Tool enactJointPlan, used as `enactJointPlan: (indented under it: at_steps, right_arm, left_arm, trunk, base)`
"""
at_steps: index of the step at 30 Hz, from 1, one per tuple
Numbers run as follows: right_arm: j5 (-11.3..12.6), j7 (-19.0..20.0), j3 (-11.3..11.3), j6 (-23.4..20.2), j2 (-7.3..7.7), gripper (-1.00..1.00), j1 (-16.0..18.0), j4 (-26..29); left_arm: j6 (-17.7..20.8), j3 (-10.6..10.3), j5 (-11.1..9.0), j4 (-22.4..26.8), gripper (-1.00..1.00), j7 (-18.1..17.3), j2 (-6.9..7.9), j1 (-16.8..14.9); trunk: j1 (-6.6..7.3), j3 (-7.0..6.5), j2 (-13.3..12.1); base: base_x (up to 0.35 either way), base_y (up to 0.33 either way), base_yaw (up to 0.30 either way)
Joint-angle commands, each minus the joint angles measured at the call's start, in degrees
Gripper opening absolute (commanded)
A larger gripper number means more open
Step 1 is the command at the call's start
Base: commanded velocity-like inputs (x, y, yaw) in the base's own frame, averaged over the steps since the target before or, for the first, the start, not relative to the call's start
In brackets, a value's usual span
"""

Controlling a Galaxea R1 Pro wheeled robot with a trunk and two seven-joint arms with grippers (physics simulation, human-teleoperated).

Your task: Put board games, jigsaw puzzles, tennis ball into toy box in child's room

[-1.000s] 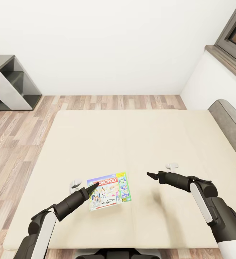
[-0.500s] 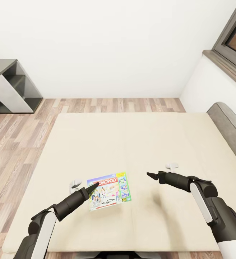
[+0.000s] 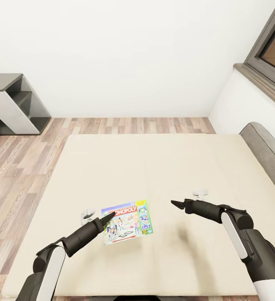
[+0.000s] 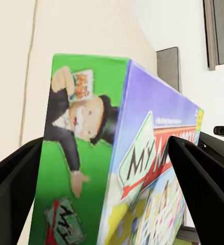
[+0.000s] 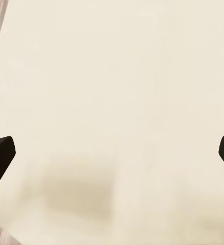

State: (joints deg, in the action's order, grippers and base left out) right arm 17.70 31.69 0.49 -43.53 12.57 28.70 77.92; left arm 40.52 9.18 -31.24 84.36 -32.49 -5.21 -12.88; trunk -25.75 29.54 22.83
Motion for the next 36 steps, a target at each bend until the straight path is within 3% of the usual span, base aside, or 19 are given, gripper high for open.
enactJointPlan:
  at_steps: [1,29,36]
  right_arm:
    - [0.2,0.0,0.0,-0.3,0.03,1.00,0.0,0.0]
    - [0.2,0.0,0.0,-0.3,0.06,1.00,0.0,0.0]
    - [0.2,0.0,0.0,-0.3,0.04,1.00,0.0,0.0]
  left_arm:
    - [0.4,0.1,0.0,0.0,-1.00,-0.2,-0.06,0.0]
    - [0.3,0.3,-0.2,0.0,-1.00,-0.4,-0.06,0.0]
    - [-0.4,1.4,-1.9,0.0,-1.00,-0.6,-0.06,0.9]
  trunk:
    - [-0.03,-0.02,0.1]
    - [-0.03,-2.66,0.1]
    - [-0.03,-3.33,0.1]
  base:
    - [0.000,0.000,0.000]
    - [0.000,0.000,0.000]
    - [0.000,0.000,0.000]
